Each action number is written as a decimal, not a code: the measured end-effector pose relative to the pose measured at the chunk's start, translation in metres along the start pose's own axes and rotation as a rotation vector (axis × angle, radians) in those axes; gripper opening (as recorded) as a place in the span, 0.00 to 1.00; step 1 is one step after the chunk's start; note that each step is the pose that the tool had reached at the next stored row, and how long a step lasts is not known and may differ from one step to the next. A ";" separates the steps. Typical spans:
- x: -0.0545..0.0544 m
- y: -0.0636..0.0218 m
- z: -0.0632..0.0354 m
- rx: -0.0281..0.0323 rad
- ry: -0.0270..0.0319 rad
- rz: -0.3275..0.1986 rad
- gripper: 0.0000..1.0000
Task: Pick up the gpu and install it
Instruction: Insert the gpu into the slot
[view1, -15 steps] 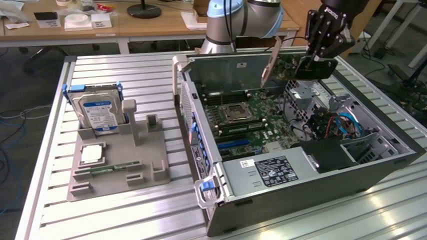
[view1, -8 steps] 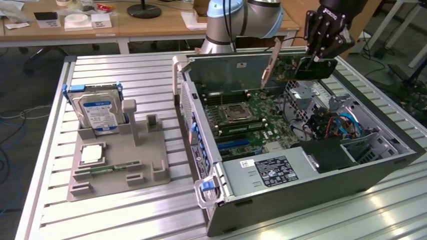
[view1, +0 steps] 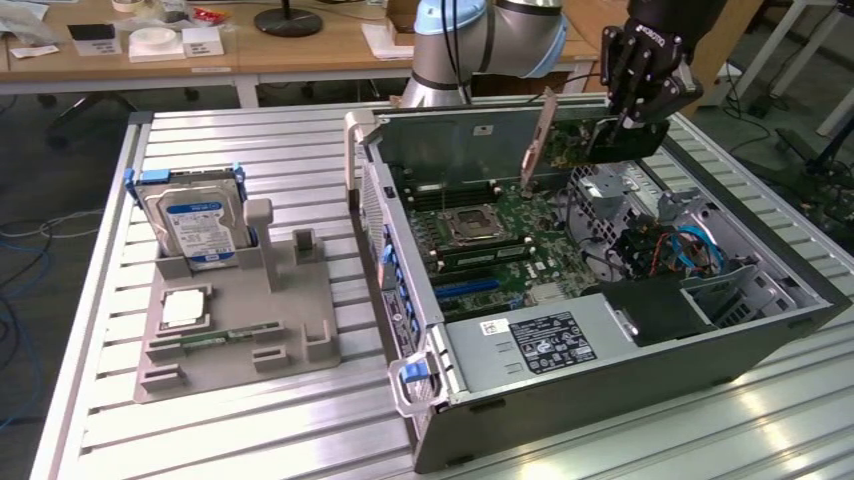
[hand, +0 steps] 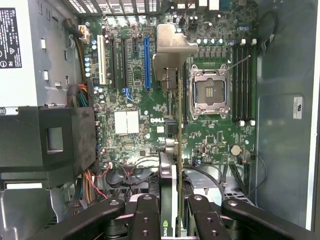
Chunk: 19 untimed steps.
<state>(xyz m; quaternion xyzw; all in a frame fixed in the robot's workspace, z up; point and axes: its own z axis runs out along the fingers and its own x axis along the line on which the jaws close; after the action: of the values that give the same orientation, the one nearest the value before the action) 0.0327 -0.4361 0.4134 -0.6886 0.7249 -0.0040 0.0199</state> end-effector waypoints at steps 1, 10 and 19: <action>0.000 0.0000 0.0000 -0.0013 0.0001 0.000 0.26; 0.000 -0.0001 0.0000 -0.0079 0.0004 0.000 0.26; 0.000 0.0051 -0.0001 -0.0079 0.0004 0.000 0.26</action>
<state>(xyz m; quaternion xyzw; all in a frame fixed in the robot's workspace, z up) 0.0276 -0.4361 0.4134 -0.6886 0.7249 -0.0013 0.0171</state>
